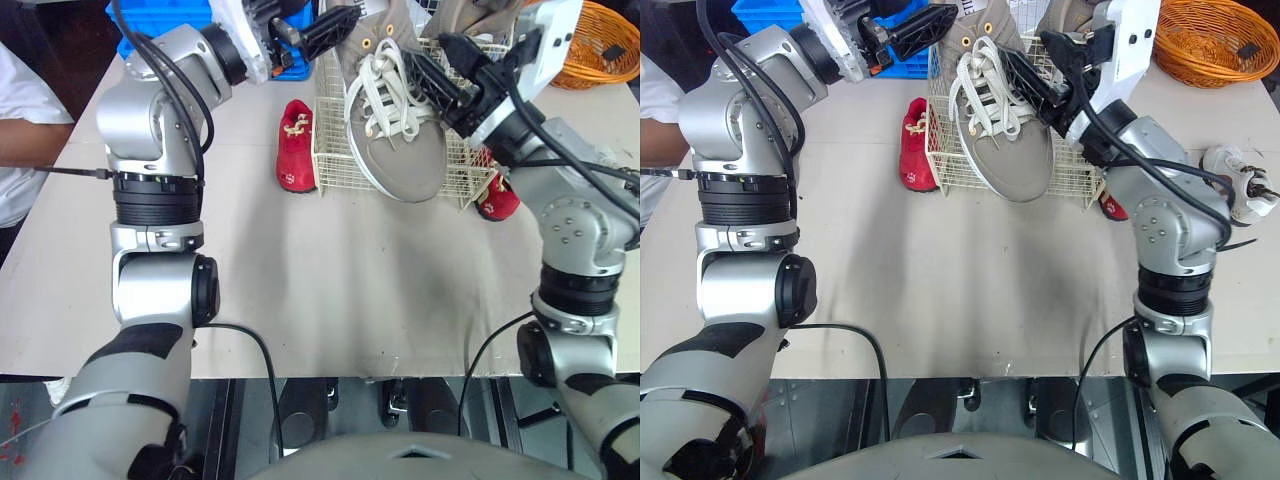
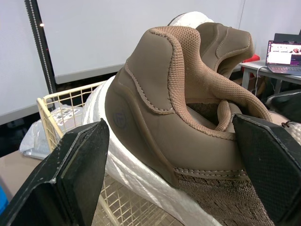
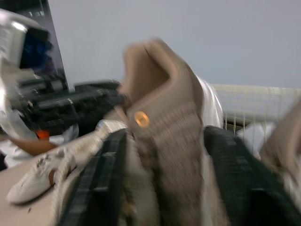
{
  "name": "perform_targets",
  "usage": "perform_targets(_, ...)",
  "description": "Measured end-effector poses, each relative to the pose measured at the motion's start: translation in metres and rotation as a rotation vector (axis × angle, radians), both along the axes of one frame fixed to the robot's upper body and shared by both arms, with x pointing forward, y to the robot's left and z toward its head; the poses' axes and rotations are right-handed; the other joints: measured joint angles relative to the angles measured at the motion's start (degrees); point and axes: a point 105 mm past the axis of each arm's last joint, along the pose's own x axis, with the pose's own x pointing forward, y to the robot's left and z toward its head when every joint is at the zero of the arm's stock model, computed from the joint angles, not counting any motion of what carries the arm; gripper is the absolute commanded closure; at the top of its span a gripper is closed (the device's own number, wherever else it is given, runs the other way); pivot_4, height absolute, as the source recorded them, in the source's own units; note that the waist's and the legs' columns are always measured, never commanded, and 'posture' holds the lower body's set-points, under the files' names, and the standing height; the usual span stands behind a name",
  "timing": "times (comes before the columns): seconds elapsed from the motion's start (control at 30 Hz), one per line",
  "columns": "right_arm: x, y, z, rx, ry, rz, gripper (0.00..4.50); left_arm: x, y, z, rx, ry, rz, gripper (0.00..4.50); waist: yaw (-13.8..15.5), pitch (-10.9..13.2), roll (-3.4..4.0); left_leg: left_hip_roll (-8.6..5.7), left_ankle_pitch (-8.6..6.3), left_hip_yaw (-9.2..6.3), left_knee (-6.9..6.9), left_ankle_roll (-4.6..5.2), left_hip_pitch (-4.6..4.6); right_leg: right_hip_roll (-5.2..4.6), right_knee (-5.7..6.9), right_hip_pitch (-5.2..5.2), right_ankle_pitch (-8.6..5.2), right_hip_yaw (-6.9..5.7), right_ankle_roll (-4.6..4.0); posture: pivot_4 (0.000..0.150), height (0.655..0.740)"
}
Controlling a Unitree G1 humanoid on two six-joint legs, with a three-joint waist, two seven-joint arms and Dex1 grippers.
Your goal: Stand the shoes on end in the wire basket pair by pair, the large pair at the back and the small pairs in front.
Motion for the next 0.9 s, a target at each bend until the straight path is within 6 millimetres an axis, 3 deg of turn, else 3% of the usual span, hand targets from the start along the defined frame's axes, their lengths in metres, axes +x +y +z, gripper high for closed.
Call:
perform_targets(0.03, 0.002, -0.003, -0.002, -0.004, 0.040, 0.002, 0.01, 0.000, 0.000, 0.000, -0.001, 0.000, 0.001, 0.00, 0.0, 0.0, 0.00, 0.00, 0.00, 0.00, 0.00, 0.00, 0.00, 0.00, 0.00, 0.00, 0.00, 0.00, 0.00, 0.150, 0.6860)
perform_targets(0.17, 0.008, -0.012, -0.010, -0.039, 0.153, 0.004, 0.01, -0.001, 0.000, 0.001, -0.007, -0.006, -0.002, 0.00, -0.1, 0.0, 0.00, 0.01, 0.00, 0.01, -0.02, 0.00, 0.02, 0.00, 0.00, 0.00, 0.00, 0.01, 0.00, 0.150, 0.6860)
perform_targets(0.4, 0.011, -0.001, -0.031, -0.010, 0.392, 0.122, 0.01, -0.008, 0.003, -0.003, -0.034, -0.024, -0.044, 0.00, -0.1, 0.0, 0.02, 0.01, 0.00, 0.03, -0.03, 0.00, 0.03, -0.01, 0.01, 0.00, 0.00, 0.02, 0.00, 0.150, 0.6860)
perform_targets(0.5, 0.011, 0.003, -0.034, 0.033, 0.453, 0.173, 0.82, -0.007, 0.007, -0.006, -0.037, -0.028, -0.035, 0.00, -0.1, 0.0, 0.03, 0.01, 0.00, 0.04, -0.03, 0.00, 0.06, -0.01, 0.01, 0.03, 0.00, 0.03, 0.00, 0.150, 0.6860)
perform_targets(0.6, 0.015, 0.000, -0.039, 0.059, 0.490, 0.171, 2.26, -0.008, 0.008, -0.007, -0.038, -0.035, -0.037, 0.00, -0.1, 0.0, 0.03, 0.01, 0.00, 0.04, -0.03, 0.00, 0.06, -0.01, 0.01, 0.03, 0.00, 0.04, 0.00, 0.150, 0.6860)
perform_targets(0.77, 0.018, 0.002, -0.042, 0.109, 0.522, 0.167, 3.86, -0.008, 0.010, -0.009, -0.036, -0.033, -0.035, 0.00, -0.5, 0.0, 0.04, 0.03, 0.00, 0.07, -0.11, 0.00, 0.08, 0.01, 0.01, -0.01, 0.00, 0.07, 0.00, 0.150, 0.6860)
perform_targets(0.9, 0.019, 0.004, -0.038, 0.140, 0.504, 0.150, 4.23, -0.011, 0.017, -0.006, -0.057, -0.018, -0.043, 0.00, -0.8, 0.0, 0.06, 0.04, 0.00, 0.09, -0.13, 0.00, 0.07, 0.01, 0.01, -0.04, 0.00, 0.09, 0.00, 0.150, 0.6860)
